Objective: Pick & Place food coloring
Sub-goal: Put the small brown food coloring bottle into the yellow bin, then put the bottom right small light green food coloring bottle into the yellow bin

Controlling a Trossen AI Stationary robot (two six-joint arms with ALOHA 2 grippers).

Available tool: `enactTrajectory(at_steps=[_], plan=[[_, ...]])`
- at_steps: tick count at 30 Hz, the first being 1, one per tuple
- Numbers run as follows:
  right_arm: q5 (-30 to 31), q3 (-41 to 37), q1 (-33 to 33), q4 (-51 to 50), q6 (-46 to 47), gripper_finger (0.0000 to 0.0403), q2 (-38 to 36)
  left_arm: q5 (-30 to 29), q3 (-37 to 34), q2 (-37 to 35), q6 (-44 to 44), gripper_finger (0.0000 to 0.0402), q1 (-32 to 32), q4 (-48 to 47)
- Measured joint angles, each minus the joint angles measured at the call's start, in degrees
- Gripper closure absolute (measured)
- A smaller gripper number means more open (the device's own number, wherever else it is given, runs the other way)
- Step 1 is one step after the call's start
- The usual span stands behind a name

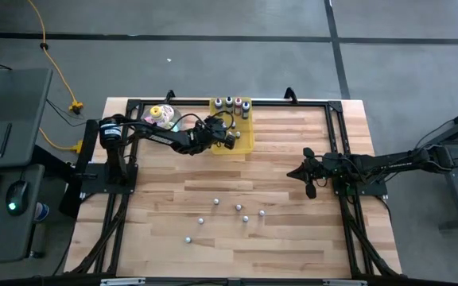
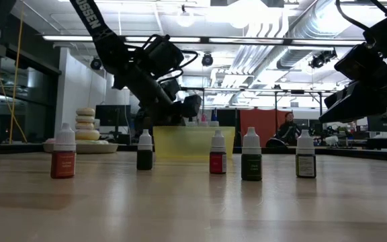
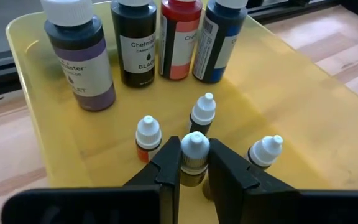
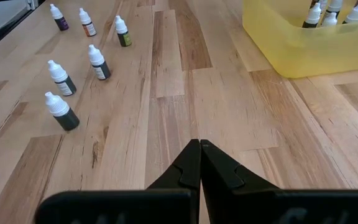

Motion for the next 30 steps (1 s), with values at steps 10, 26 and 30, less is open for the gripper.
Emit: enactTrajectory(at_steps=[10, 26, 30], plan=[[0.0, -0.02, 0.0, 0.0, 0.0, 0.0402, 0.02, 0.32, -0.07, 0.04, 0.02, 0.0297, -0.04, -0.13], [-0.01, -0.01, 0.01, 0.0, 0.0, 0.0402, 0.01, 1.39, 3.26, -0.02, 8.22, 0.0293, -0.04, -4.94], [-0.01, 0.0, 0.0, 0.0, 0.0, 0.0402, 0.02, 1.08, 8.63, -1.15, 11.7, 0.0293, -0.02, -9.26]])
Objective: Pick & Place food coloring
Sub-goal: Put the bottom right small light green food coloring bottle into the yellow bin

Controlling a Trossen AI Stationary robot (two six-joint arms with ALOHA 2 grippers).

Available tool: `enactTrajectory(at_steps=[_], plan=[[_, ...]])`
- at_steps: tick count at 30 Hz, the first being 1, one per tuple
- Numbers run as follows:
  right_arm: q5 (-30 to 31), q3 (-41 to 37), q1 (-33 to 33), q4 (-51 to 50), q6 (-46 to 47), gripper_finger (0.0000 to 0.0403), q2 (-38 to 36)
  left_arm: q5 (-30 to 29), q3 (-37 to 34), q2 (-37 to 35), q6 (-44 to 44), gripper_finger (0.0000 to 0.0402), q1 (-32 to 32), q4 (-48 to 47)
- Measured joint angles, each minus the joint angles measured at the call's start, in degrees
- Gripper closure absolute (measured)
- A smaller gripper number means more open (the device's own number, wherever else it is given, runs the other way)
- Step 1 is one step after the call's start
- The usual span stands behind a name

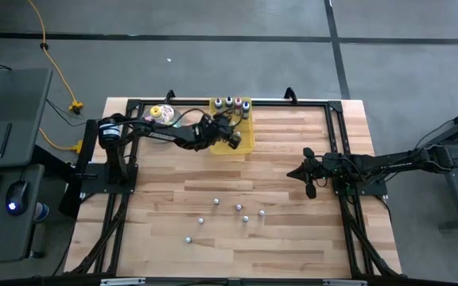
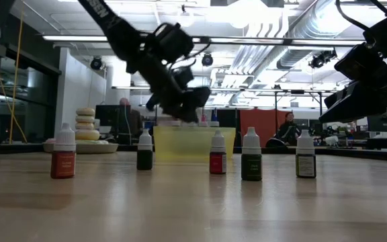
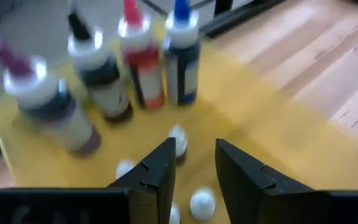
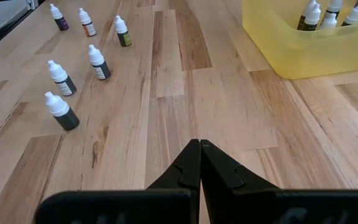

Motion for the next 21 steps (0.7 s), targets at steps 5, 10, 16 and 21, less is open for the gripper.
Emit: enactTrajectory(at_steps=[5, 10, 16, 21], plan=[[0.01, 0.0, 0.02, 0.02, 0.0, 0.0402, -0.01, -0.13, 4.81, -1.45, 5.55, 0.0293, -0.02, -4.17], [-0.01, -0.01, 0.01, -0.02, 0.0, 0.0402, -0.01, 1.86, 9.81, -4.02, 12.74, 0.0293, -0.79, -6.73], [0.01, 0.0, 0.01, -0.04, 0.0, 0.0402, 0.0, 16.36, 19.52, -5.25, 23.32, 0.0293, -2.45, -16.15], [0.0, -0.01, 0.01, 0.0, 0.0, 0.0402, -0.01, 25.23, 28.59, -5.25, 29.18, 0.0293, -4.51, -30.17]])
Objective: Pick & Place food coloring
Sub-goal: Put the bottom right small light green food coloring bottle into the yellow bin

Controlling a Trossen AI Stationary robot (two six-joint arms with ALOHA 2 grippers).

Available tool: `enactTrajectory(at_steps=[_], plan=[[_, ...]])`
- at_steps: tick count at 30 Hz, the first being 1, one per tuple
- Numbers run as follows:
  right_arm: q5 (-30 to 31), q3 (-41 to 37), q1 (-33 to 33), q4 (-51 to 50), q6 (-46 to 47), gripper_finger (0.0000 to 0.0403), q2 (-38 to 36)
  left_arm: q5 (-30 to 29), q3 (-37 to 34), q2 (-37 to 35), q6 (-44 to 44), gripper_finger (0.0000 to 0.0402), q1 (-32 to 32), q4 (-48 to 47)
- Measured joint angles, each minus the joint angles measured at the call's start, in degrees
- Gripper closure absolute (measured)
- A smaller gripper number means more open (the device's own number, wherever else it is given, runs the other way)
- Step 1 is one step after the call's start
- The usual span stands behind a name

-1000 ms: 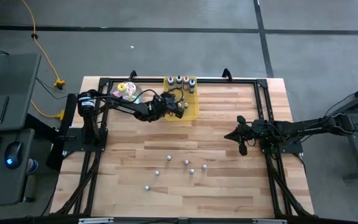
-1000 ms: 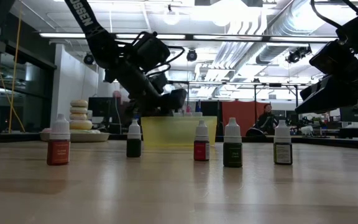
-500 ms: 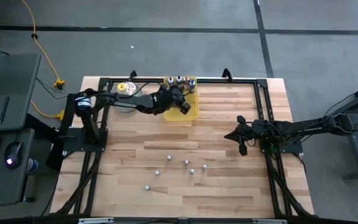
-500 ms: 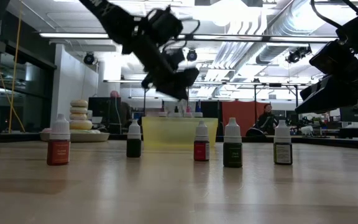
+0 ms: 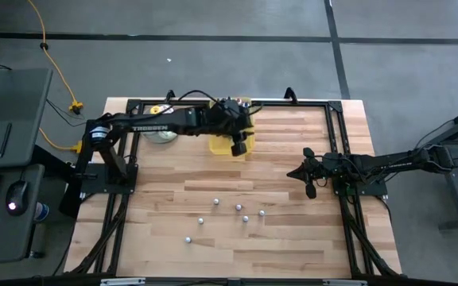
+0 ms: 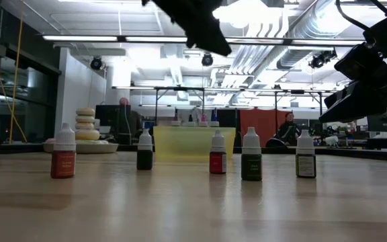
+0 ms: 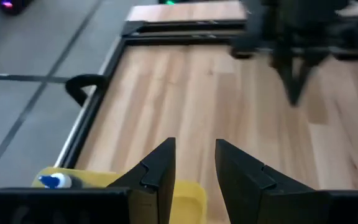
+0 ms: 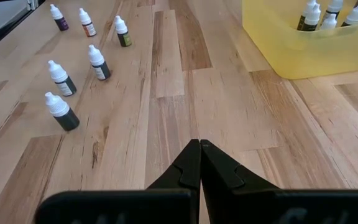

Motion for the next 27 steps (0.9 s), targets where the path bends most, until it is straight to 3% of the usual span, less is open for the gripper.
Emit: enactTrajectory(at_steps=[10, 19, 27], plan=[[-0.01, -0.01, -0.01, 0.0, 0.0, 0.0402, 0.01, 4.17, 8.61, 0.0, 3.86, 0.0293, -4.9, -20.48], [0.01, 0.01, 0.01, 0.0, 0.0, 0.0402, 0.01, 20.27, 9.44, 0.11, 4.47, 0.0293, -10.23, -25.57], [0.01, 0.0, 0.01, 0.03, 0.0, 0.0402, 0.01, 17.44, 9.37, 4.07, 2.52, 0.0293, -14.2, -23.32]])
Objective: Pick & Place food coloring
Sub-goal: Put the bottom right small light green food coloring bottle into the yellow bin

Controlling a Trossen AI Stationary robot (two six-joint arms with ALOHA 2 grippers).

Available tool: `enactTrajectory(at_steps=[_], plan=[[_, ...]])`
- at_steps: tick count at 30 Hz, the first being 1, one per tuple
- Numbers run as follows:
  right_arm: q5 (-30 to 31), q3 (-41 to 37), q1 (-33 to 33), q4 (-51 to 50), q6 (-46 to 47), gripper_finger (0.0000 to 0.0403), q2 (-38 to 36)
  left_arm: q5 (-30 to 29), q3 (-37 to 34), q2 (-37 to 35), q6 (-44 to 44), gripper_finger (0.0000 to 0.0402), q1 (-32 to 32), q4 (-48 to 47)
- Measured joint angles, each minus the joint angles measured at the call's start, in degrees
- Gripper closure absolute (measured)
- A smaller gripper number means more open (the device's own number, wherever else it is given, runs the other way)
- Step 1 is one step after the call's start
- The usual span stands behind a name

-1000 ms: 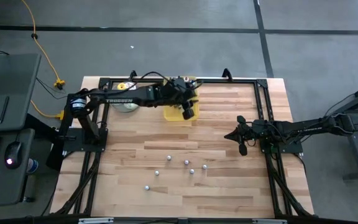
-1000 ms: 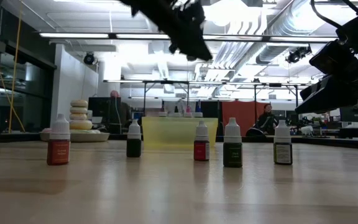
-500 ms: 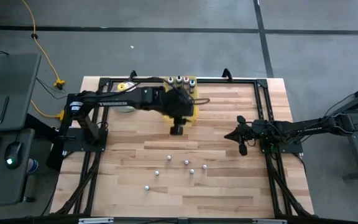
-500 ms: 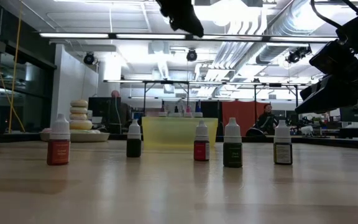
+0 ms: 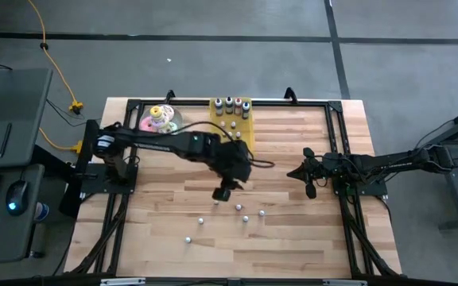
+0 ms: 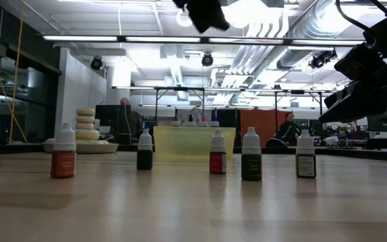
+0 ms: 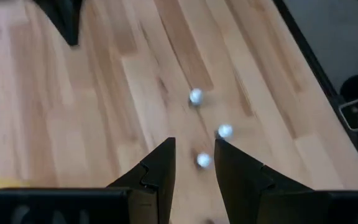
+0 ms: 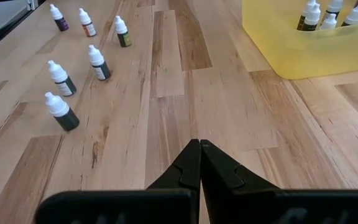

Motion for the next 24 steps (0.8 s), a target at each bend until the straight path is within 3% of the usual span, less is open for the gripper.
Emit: enactTrajectory(at_steps=[7, 15, 24], plan=[[0.0, 0.01, 0.0, -0.35, 0.0, 0.0402, 0.04, -0.47, 1.04, 7.06, -7.67, 0.0293, -3.27, 8.33], [-0.02, 0.0, 0.0, -0.27, 0.0, 0.0402, -0.07, -0.32, 7.96, 16.47, -11.69, 0.0293, -6.05, 8.1], [-0.01, 0.0, 0.0, -0.34, 0.0, 0.0402, -0.07, -4.24, 8.7, 21.21, -12.36, 0.0293, -8.15, 9.8]])
